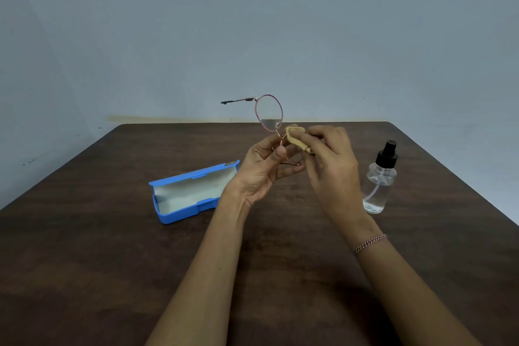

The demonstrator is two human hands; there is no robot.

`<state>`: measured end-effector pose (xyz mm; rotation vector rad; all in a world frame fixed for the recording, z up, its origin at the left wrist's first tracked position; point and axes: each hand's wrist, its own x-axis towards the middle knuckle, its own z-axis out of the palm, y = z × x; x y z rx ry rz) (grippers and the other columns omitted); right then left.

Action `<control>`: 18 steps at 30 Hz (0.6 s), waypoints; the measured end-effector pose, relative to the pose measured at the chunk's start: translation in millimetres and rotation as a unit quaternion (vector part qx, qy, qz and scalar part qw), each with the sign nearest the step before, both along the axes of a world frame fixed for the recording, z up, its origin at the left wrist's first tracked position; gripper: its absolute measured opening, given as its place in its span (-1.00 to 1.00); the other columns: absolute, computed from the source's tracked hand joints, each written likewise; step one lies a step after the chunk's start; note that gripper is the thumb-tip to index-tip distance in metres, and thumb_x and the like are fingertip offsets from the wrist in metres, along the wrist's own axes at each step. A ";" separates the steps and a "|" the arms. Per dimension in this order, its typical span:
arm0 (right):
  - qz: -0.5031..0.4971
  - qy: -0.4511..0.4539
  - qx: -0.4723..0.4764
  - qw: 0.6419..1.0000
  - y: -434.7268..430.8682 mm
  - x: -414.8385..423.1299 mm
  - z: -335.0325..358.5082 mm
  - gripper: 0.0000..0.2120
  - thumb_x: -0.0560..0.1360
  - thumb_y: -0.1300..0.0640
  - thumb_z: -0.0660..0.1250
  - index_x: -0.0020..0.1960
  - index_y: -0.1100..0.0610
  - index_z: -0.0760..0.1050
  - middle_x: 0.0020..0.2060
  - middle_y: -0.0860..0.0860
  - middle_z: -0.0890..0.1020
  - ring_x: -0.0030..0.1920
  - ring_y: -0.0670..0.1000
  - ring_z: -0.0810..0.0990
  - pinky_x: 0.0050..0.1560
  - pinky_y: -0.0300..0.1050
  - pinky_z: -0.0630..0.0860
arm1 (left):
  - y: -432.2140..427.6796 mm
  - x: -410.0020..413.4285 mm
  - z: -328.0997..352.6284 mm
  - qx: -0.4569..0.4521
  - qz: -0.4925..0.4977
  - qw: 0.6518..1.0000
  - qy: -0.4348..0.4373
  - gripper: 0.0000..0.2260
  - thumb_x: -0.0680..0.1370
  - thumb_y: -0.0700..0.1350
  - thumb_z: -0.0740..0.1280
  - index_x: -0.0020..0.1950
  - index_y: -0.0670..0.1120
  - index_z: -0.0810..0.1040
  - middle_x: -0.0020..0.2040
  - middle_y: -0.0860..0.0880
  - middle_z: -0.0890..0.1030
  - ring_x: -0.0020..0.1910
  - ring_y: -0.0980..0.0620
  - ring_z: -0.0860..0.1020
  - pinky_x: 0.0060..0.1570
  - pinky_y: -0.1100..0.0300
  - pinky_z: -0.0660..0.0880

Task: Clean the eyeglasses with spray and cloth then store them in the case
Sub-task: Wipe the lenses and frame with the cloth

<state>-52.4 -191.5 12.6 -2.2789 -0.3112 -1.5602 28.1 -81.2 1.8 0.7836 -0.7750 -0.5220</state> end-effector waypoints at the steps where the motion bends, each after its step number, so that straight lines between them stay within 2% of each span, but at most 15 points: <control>1: -0.010 0.003 0.006 1.000 -1.2 0.0 0.1 -0.61 0.36 0.49 0.32 0.14 0.25 0.57 -0.01 0.04 0.52 0.01 -0.02 0.41 0.10 -0.47 0.30 | 0.0 -0.5 0.8 -0.003 -0.002 1.000 -0.002 -0.55 0.20 0.05 0.60 0.06 0.03 0.67 0.06 0.06 0.67 0.05 0.09 0.63 -0.20 0.20 0.61; 6: 0.014 0.023 -0.034 0.999 -0.6 1.5 -2.3 -0.67 0.38 0.44 0.40 0.13 0.27 0.58 -0.05 0.12 0.57 0.00 -0.01 0.42 0.10 -0.40 0.32 | 9.4 2.7 7.3 -0.038 0.023 0.999 -0.002 -0.56 0.22 0.09 0.57 0.07 0.09 0.66 0.06 -0.02 0.67 0.07 0.04 0.63 -0.22 0.24 0.62; 9: 0.021 0.035 -0.061 0.997 -2.0 2.8 -4.1 -0.71 0.41 0.38 0.40 0.12 0.24 0.58 -0.07 0.09 0.58 -0.04 -0.02 0.43 0.02 -0.35 0.36 | 14.1 2.8 8.2 -0.045 0.043 0.998 0.004 -0.56 0.23 0.10 0.56 0.09 0.11 0.64 0.09 -0.03 0.66 0.12 0.02 0.61 -0.41 0.36 0.55; 11: 0.013 0.036 -0.040 0.998 -3.9 3.2 -4.7 -0.73 0.43 0.34 0.40 0.12 0.20 0.59 -0.09 0.04 0.59 -0.07 -0.02 0.48 -0.06 -0.30 0.42 | 14.5 1.8 7.9 -0.040 0.052 0.998 0.001 -0.57 0.23 0.11 0.54 0.08 0.13 0.64 0.08 -0.02 0.66 0.11 0.04 0.61 -0.49 0.40 0.50; 14: 0.045 0.064 0.124 0.989 -7.9 4.0 -3.9 -0.78 0.47 0.26 0.39 0.11 0.12 0.59 -0.10 -0.02 0.62 -0.10 -0.09 0.56 -0.09 -0.32 0.47 | 15.4 1.1 9.9 -0.050 0.052 0.997 0.003 -0.58 0.23 0.11 0.54 0.07 0.13 0.65 0.07 -0.01 0.67 0.10 0.04 0.62 -0.50 0.42 0.47; 16: 0.081 0.112 0.273 0.952 -11.2 5.8 -2.4 -0.78 0.49 0.23 0.37 0.13 0.07 0.56 -0.09 -0.04 0.64 -0.12 -0.12 0.60 -0.12 -0.31 0.52 | 16.5 1.2 11.3 -0.061 0.047 0.997 0.014 -0.58 0.20 0.11 0.56 0.04 0.12 0.66 0.07 0.00 0.67 0.10 0.03 0.62 -0.51 0.42 0.46; 18: 0.122 0.173 0.396 0.894 -12.8 8.0 -3.7 -0.77 0.51 0.24 0.34 0.14 0.06 0.50 -0.13 -0.01 0.64 -0.23 -0.13 0.62 -0.25 -0.29 0.54 | 16.4 1.7 11.5 -0.067 0.047 0.996 0.017 -0.57 0.19 0.11 0.58 0.04 0.11 0.66 0.08 0.01 0.66 0.11 0.03 0.62 -0.48 0.41 0.48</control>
